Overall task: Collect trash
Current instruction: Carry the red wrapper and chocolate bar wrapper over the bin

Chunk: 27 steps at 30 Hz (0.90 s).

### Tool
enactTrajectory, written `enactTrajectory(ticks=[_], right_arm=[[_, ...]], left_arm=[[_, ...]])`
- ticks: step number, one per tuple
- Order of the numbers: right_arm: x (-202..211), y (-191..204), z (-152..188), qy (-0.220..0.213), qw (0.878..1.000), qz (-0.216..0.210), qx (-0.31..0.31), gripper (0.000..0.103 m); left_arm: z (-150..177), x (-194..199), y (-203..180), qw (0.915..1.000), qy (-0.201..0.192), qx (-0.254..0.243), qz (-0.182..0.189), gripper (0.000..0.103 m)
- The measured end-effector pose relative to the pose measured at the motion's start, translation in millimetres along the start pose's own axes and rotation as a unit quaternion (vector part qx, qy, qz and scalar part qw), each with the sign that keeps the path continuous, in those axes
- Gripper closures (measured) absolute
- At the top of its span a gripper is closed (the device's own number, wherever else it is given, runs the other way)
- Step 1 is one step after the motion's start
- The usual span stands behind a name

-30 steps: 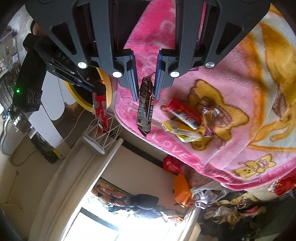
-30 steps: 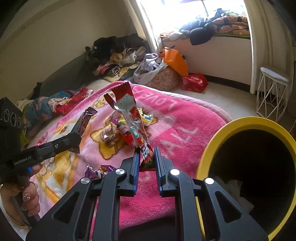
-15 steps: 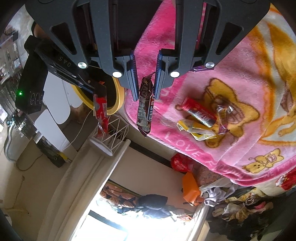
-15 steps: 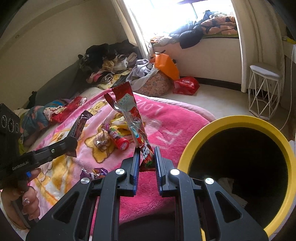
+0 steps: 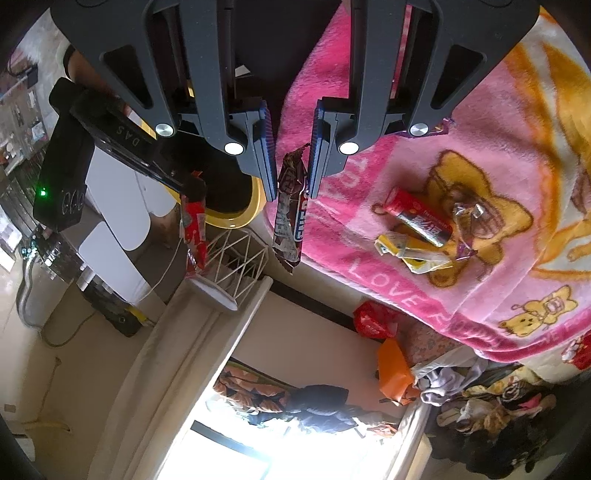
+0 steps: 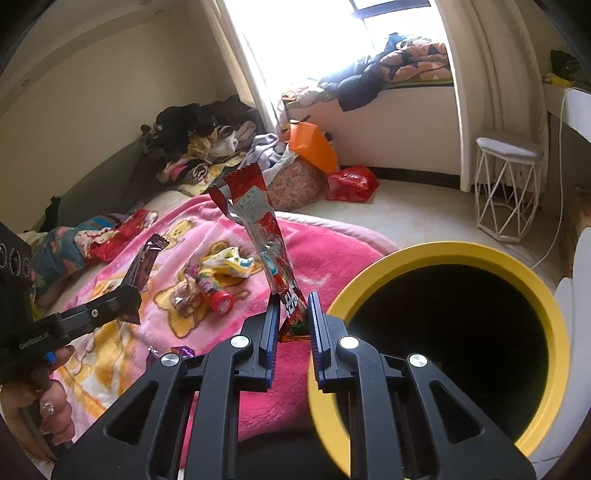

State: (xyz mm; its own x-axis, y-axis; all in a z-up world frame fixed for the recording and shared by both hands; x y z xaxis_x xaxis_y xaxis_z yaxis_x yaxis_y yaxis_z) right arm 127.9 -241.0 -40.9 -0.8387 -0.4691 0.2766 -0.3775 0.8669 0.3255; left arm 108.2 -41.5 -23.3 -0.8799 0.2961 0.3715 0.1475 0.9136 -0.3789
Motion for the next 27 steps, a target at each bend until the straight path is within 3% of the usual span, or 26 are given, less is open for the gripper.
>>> enactTrajectory(ticks=[27], right_arm=[[34.8,-59.7,-7.2,-0.043,0.996,0.07,-0.043,0.088]], left_arm=[[13.6,-24.4,-62.2,0.9971,0.019,-0.044,0.06,0.091]])
Point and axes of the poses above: each gripper's, at about its wrist camera, not at the fingertips, and x roughly against the way its jaws point, y to its left, z to its underside, the point moved 1 cm from there along -x, roughly the way its jaws point, and after that the axes turned 15 degrees about -y, right-handed, at the moved point
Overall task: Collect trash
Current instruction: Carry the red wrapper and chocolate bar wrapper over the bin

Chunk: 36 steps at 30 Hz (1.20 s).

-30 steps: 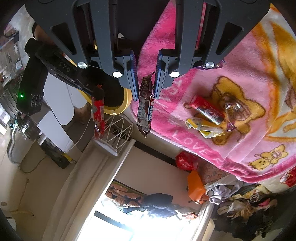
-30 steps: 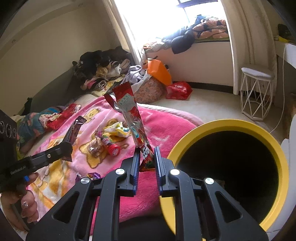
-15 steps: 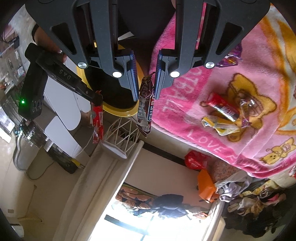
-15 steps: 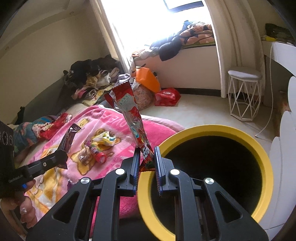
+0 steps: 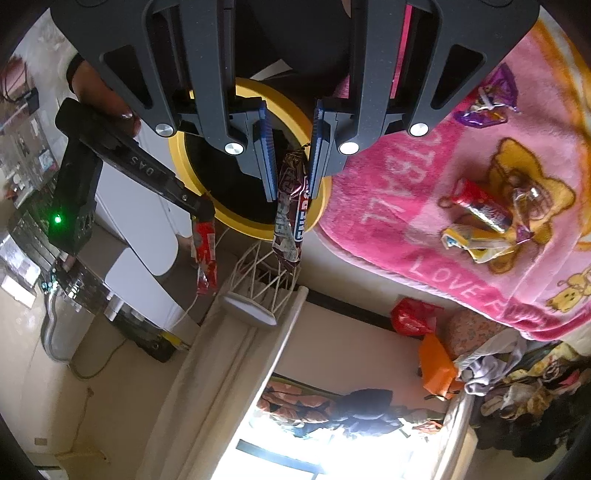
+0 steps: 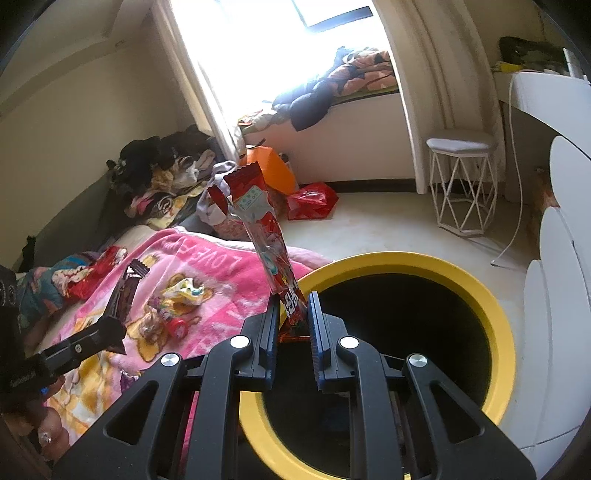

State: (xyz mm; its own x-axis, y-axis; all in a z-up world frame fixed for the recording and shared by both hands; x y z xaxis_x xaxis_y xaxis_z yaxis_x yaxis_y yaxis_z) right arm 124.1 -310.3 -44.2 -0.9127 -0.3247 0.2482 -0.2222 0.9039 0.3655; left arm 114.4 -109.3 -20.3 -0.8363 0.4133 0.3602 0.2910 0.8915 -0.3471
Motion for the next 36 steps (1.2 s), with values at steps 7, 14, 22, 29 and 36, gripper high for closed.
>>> enactTrajectory(ticks=[7,14,22,29,36], right_arm=[[3.2,-15.8,-0.3,-0.006,1.0,0.022,-0.011,0.088],[7.6,-31.5,3.8,-0.004,0.999,0.043,-0.02,0.088],[6.0,-42.1,5.2,-0.001,0.998,0.058,-0.027,0.088],[3.7,-50.7,9.6,0.008,0.997,0.07,-0.037,0.088],[1.3,-60.1,15.0,0.017,0.996,0.079,-0.045,0.088]], left_arm=[[4.3,-7.3,-10.5,0.9999,0.008,-0.009,0.012,0.091],[8.3,-15.3,-19.5,0.9995,0.017,-0.016,0.021,0.091],[15.3,-26.2,-30.7,0.9988,0.029,-0.024,0.033,0.091],[21.4,-35.9,-39.4,0.9979,0.04,-0.03,0.041,0.091],[27.2,-47.7,-42.2,0.997,0.052,-0.034,0.046,0.091]])
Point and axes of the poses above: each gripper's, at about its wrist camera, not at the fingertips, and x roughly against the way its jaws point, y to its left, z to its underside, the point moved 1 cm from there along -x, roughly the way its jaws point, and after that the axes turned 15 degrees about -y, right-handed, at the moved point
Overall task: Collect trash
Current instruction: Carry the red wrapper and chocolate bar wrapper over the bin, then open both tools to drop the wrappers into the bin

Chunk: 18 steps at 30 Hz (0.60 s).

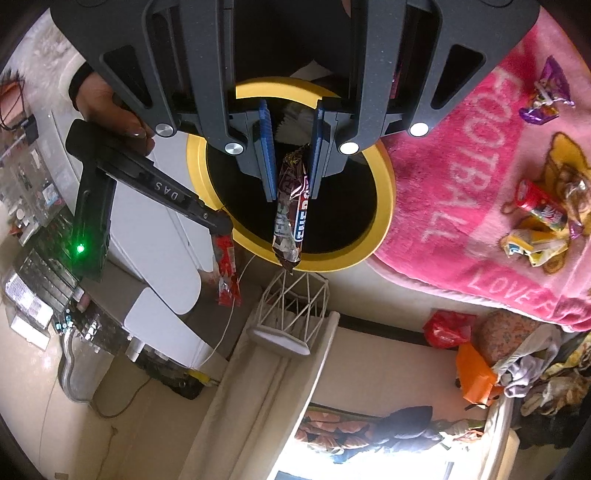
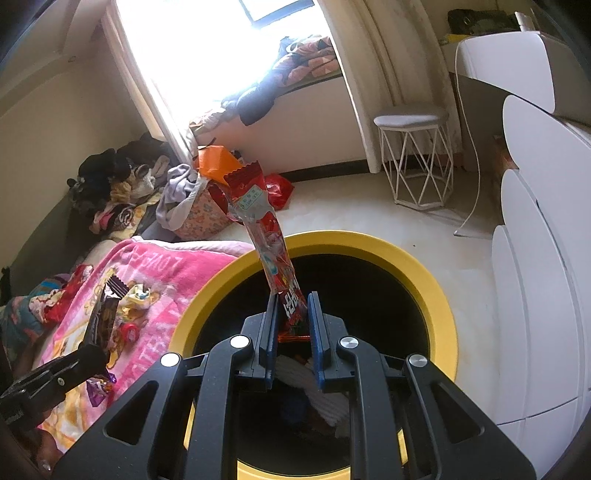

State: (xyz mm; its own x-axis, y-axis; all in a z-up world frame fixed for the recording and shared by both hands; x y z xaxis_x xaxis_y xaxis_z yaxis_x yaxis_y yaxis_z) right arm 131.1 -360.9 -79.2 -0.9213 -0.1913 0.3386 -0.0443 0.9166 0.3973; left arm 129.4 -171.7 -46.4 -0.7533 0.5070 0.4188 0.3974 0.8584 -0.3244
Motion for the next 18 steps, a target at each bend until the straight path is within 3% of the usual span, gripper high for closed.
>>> enactTrajectory(ticks=[18], right_arm=[[-6.5,-17.4,12.0,0.031,0.999,0.018,-0.024,0.086]], left_arm=[[13.8,-34.5,-4.2,0.9996,0.026,-0.006,0.006,0.091]])
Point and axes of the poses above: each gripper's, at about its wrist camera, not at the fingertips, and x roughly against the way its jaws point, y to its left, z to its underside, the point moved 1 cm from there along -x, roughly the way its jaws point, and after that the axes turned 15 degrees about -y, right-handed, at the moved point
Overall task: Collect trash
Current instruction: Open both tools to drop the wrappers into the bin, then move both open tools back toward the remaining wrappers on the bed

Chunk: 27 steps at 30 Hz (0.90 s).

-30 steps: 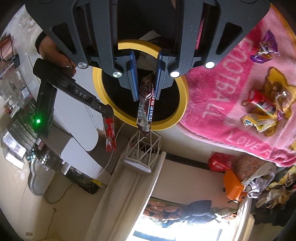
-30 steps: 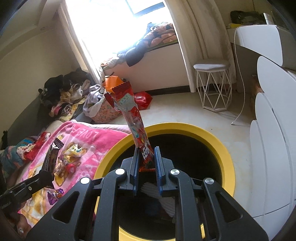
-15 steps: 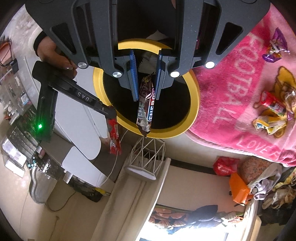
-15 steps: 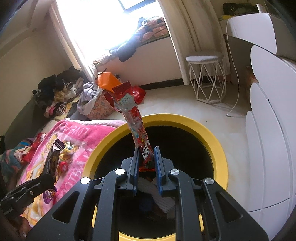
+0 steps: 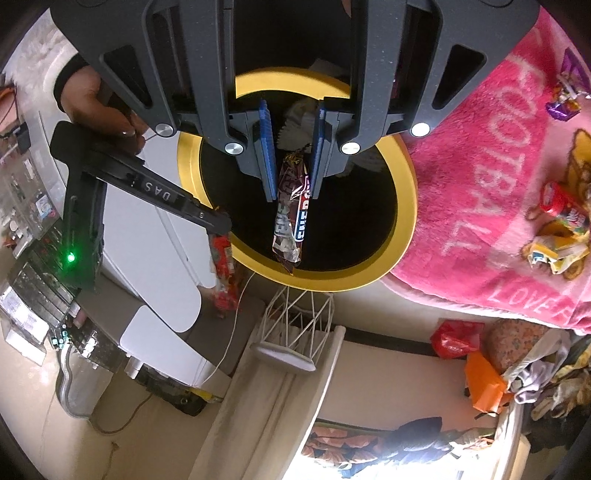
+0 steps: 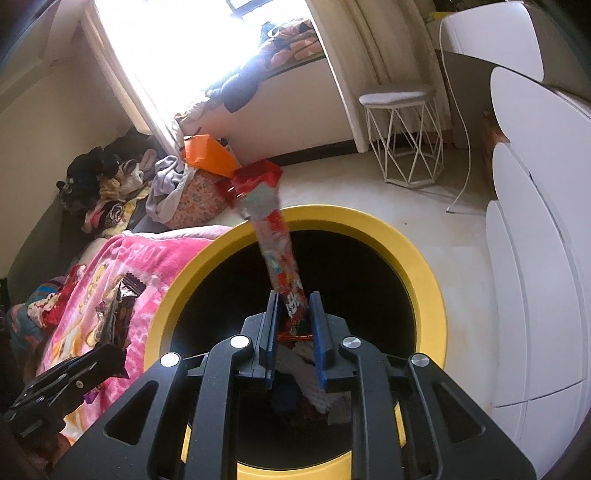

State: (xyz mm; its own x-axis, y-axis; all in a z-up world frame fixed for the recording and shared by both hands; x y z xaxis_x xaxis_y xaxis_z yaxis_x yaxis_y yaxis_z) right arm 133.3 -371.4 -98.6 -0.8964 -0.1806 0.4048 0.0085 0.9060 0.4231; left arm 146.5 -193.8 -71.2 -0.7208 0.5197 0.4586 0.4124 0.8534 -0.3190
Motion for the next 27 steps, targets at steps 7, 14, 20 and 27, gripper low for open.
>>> enactTrajectory(ticks=[7,14,20,27], right_arm=[[0.3,-2.9,0.1,0.002,1.0,0.009,-0.009,0.078],[6.3,-9.2,-2.3,-0.014,0.999,0.026,-0.021,0.052],[10.1,-4.1,-3.9,-0.022,0.999,0.025,-0.011,0.047],[18.2,19.2,-9.8,-0.047,0.999,0.0,0.022,0.038]], left_arm=[[-0.3,-8.6,-0.9,1.0,0.003,0.002,-0.003,0.079],[-1.9,7.9,7.2,0.9993,-0.017,0.016,-0.028,0.024],[-9.8,28.0,16.3,0.9973,-0.045,0.014,-0.056,0.011],[-21.6,53.0,22.6,0.9918,-0.086,-0.009,-0.094,0.011]])
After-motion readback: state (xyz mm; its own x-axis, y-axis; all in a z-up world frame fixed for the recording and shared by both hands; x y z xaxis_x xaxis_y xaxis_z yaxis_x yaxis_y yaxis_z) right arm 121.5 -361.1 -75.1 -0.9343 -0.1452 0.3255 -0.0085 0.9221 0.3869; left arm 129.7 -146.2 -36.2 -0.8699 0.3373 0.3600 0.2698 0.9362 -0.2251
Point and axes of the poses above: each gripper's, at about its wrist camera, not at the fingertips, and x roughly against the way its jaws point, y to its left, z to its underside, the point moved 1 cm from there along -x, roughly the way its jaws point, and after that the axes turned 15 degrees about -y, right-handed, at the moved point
